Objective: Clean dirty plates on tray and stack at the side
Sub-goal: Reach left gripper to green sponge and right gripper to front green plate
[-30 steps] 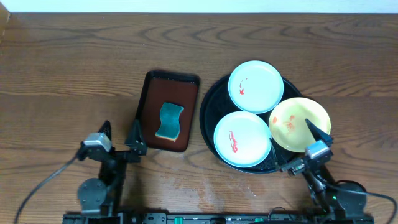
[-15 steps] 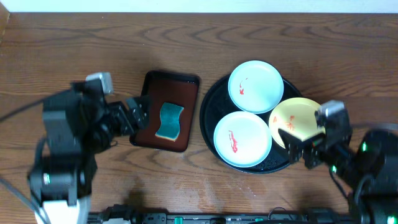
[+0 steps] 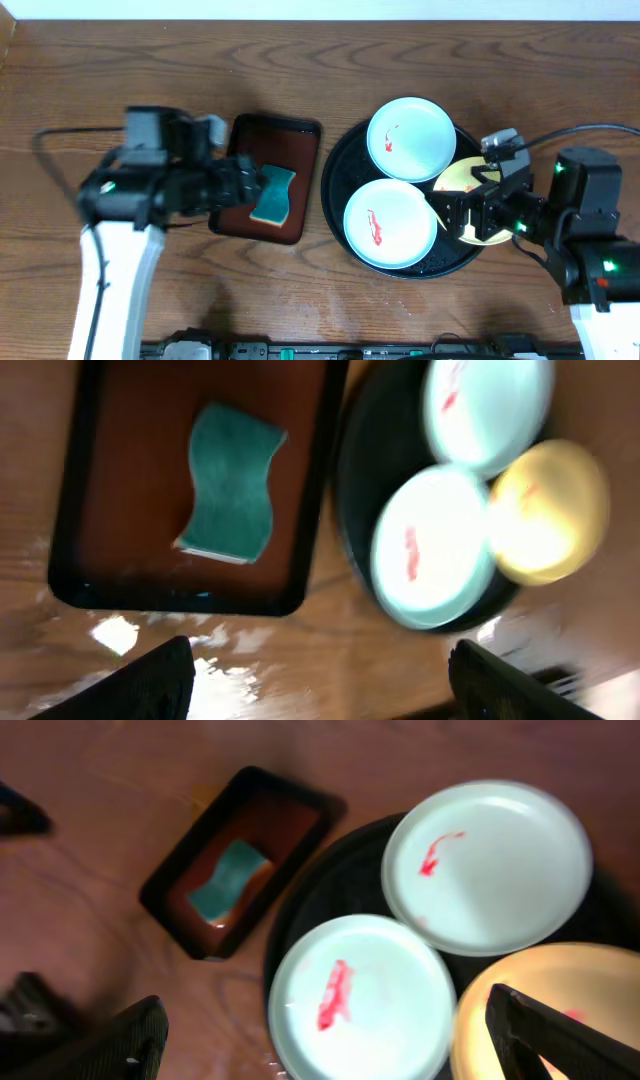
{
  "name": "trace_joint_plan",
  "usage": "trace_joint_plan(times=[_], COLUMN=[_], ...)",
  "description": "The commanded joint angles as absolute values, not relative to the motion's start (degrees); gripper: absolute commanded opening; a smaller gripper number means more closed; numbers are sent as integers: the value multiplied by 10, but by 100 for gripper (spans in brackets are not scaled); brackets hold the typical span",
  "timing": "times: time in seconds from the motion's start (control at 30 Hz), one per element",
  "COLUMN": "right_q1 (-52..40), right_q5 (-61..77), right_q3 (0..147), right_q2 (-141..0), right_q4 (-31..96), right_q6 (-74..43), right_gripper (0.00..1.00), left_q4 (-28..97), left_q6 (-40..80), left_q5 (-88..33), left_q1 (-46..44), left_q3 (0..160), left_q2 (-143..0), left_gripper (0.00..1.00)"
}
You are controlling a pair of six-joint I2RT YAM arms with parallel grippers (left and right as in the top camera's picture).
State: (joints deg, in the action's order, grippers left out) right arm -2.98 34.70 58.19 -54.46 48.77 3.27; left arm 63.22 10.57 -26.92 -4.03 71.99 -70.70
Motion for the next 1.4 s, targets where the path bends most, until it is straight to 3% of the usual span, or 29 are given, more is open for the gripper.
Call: trace_joint_plan(times=[0.0,0.13,0.23,0.4,0.67,0.7,0.77,0.8,1.03,1.07,1.17,1.37], right_q1=[-33,-33,-34,-34,-34,-34,-34,-34,-34,-34,-34,-34], right_q5=[375,375,375,375,375,375,375,375,375,375,375,375], right_q3=[589,589,589,589,589,589,589,589,589,589,589,589], right_q2=[-567,-588,-603,-615,-615,-615,-615,-615,-615,-615,-615,-615], right_q4=[489,493,502,534,544,544,544,544,551,551,549,548], right_q6=[-41,-43,-43,-43,-43,-43,-43,-43,-42,-42,-42,-42], right_gripper=[99,99,94,86,83,83,82,82,80,80,80,81], left_q4=[632,587,548,506,431,422,403,396,430,441,475,502], left_q6=[89,128,128,134,134,134,134,134,134,134,134,134], left_q5=[-148,-73,-62,-62,-62,-62,-61,-61,-57,-58,-58,-58], left_q1=[-102,-149,-165,-167,-167,-167,-167,-167,-167,-167,-167,-167], left_q3=[697,684,684,684,685,685,685,685,708,714,726,722], left_q2=[-758,-821,-879,-976,-1087,-1089,-1089,-1089,-1084,-1082,-1068,-1056], left_gripper=[81,74,60,52,40,35,13,8,8,18,65,66])
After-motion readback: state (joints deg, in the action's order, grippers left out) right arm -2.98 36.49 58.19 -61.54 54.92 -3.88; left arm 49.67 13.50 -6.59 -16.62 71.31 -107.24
